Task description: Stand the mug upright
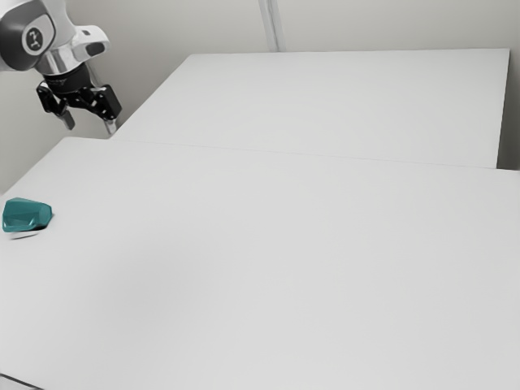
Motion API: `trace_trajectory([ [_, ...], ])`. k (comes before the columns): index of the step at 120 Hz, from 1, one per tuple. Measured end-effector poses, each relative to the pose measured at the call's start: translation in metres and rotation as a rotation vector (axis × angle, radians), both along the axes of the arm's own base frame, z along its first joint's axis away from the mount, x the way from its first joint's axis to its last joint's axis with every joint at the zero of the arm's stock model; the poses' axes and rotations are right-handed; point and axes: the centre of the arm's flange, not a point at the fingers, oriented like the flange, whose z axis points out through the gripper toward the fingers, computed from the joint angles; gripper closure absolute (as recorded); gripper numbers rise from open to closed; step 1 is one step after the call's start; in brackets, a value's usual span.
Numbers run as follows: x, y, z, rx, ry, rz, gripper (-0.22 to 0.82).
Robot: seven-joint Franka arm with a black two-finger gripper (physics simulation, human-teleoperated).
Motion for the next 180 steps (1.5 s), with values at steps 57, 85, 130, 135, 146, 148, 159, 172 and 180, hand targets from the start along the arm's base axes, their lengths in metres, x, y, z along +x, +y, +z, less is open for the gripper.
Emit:
trace_trajectory([
  [57,-0.046,0.117,-0.013,-0.062,0.026,0.239,0.0],
  [85,-0.156,0.286,-0.06,-0.277,0.098,0.609,0.0],
  [130,-0.211,0.441,-0.178,-0.544,-0.009,0.589,0.0],
  [135,-0.212,0.451,-0.187,-0.56,-0.032,0.564,0.0],
  [146,-0.206,0.471,-0.198,-0.578,-0.09,0.496,0.0],
  [148,-0.204,0.474,-0.2,-0.58,-0.102,0.483,0.0],
  [159,-0.196,0.493,-0.207,-0.581,-0.16,0.416,0.0],
  [172,-0.201,0.515,-0.235,-0.618,-0.228,0.368,0.0],
  [180,-0.198,0.53,-0.253,-0.634,-0.276,0.332,0.0],
])
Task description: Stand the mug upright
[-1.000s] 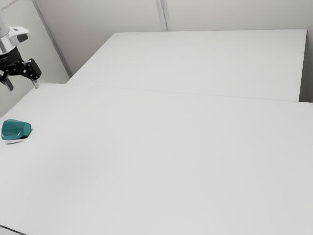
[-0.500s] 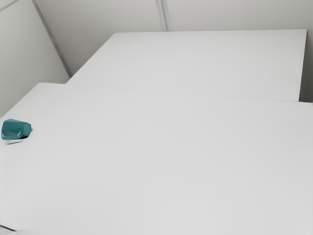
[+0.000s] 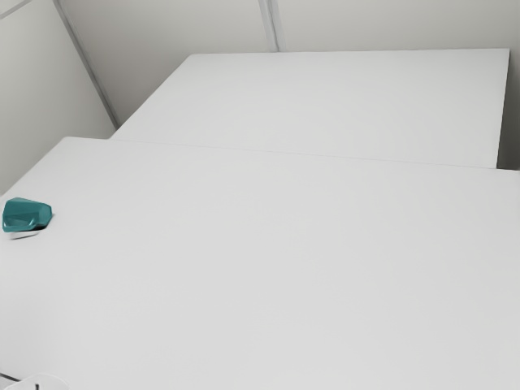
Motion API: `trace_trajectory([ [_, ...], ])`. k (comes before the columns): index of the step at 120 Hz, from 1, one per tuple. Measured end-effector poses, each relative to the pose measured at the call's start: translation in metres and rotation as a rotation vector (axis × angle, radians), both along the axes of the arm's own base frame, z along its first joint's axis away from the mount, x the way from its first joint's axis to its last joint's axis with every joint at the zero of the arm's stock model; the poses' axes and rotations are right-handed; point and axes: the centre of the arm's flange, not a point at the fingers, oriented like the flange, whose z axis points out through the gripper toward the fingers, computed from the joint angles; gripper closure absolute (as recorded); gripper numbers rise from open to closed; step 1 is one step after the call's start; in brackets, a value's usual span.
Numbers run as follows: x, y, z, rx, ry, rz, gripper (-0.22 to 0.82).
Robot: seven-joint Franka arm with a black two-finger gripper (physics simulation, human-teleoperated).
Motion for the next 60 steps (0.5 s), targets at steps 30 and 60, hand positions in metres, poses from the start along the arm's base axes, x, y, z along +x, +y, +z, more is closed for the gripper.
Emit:
trace_trajectory([
  [30,0.034,0.026,-0.026,0.045,-0.208,-0.098,0.0],
  [60,0.058,0.035,-0.06,0.068,-0.365,-0.121,0.0],
])
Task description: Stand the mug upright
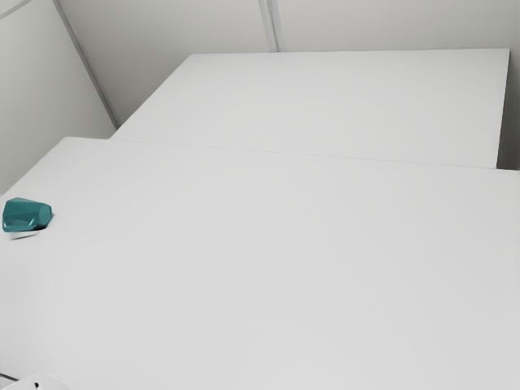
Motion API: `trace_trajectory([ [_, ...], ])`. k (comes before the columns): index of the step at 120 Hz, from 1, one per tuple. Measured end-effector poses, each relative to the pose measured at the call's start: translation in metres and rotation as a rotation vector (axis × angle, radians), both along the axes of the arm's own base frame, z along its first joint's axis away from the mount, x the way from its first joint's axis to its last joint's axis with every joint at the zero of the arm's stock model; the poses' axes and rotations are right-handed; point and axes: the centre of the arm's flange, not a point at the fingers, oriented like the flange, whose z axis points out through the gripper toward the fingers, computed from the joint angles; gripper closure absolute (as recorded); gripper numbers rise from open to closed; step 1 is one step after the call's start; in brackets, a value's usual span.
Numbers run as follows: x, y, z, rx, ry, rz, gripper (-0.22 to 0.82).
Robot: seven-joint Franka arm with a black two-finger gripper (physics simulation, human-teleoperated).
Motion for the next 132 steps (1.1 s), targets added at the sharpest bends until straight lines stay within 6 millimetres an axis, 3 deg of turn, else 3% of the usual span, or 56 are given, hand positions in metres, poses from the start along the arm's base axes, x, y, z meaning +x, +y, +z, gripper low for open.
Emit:
trace_trajectory([
  [14,0.015,-0.003,-0.019,-0.007,-0.063,-0.006,0.0],
  [59,0.046,-0.006,-0.046,0.01,-0.198,0.002,0.0],
  [87,0.051,-0.01,-0.066,-0.007,-0.235,0.017,0.0],
  [117,0.063,-0.019,-0.073,-0.024,-0.256,0.008,0.0],
  [122,0.063,-0.019,-0.073,-0.023,-0.257,0.008,0.05],
  [132,0.063,-0.019,-0.072,-0.019,-0.259,0.006,0.23],
])
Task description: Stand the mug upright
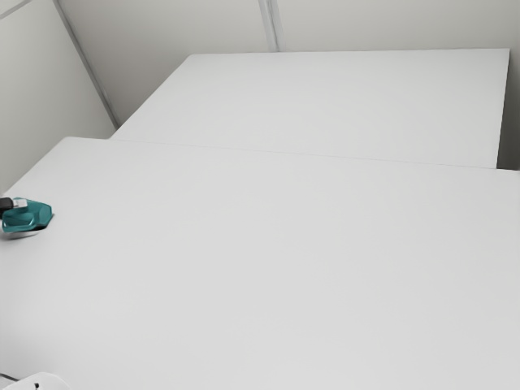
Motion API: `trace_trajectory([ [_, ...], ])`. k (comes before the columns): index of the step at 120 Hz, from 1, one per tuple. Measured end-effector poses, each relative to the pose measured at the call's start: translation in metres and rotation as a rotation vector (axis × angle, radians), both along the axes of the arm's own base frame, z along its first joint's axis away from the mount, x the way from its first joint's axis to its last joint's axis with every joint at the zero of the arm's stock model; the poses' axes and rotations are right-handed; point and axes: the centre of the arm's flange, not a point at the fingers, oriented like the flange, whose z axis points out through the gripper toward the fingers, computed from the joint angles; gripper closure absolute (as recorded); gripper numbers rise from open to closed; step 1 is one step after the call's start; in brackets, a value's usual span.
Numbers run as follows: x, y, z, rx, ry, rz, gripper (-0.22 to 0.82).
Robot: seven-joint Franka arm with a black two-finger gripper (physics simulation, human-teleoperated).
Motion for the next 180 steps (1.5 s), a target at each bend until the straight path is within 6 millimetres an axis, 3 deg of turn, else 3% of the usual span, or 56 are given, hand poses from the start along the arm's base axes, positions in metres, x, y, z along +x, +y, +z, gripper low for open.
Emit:
trace_trajectory([
  [9,0.001,0.0,0.002,0.004,-0.003,0.0,0.38],
  [21,0.007,-0.003,0.006,0.005,-0.015,-0.007,0.5],
  [38,0.029,-0.015,0.026,0.016,-0.06,-0.036,0.66],
  [59,0.054,-0.03,0.045,0.033,-0.083,-0.065,0.7],
  [72,0.081,-0.054,0.065,0.069,-0.058,-0.107,0.71],
  [81,0.102,-0.089,0.09,0.111,-0.003,-0.15,0.72],
  [101,0.144,-0.199,0.148,0.275,0.183,-0.268,0.74],
  [122,0.152,-0.313,0.207,0.506,0.413,-0.383,0.75],
  [134,0.149,-0.376,0.218,0.587,0.52,-0.414,0.76],
  [151,0.135,-0.446,0.221,0.649,0.621,-0.388,0.77],
  [180,0.11,-0.534,0.209,0.661,0.724,-0.265,0.78],
])
